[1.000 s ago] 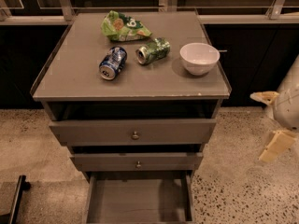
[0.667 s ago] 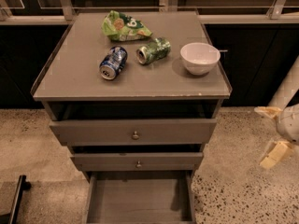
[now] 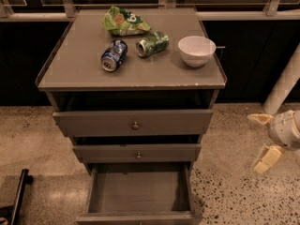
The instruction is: Close bottom drawer
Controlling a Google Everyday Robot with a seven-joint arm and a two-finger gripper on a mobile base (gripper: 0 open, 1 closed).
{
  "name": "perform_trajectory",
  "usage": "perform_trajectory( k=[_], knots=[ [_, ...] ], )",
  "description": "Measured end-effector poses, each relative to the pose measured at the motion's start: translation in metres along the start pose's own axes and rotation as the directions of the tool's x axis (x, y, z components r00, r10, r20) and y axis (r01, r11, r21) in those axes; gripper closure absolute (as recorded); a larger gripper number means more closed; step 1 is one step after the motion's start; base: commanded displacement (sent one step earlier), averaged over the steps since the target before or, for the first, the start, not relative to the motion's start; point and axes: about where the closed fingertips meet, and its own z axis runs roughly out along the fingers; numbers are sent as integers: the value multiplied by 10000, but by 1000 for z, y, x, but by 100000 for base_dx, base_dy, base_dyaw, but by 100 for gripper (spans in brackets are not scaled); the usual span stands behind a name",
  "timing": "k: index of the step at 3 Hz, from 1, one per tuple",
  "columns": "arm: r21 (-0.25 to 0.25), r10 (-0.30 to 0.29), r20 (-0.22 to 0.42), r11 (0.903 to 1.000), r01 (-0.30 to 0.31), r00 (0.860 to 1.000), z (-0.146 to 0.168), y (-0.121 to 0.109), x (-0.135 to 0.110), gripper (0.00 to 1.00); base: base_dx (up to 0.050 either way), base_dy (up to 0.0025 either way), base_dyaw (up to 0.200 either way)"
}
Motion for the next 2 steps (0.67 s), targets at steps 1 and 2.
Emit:
perform_trajectory(
  k=[1, 2],
  knots=[
    [0, 0, 0, 10000, 0, 10000, 0, 0, 0, 0, 0, 0, 0],
    [-306, 437, 727, 9987, -416, 9964, 50, 17, 33, 0, 0, 0, 0]
  ],
)
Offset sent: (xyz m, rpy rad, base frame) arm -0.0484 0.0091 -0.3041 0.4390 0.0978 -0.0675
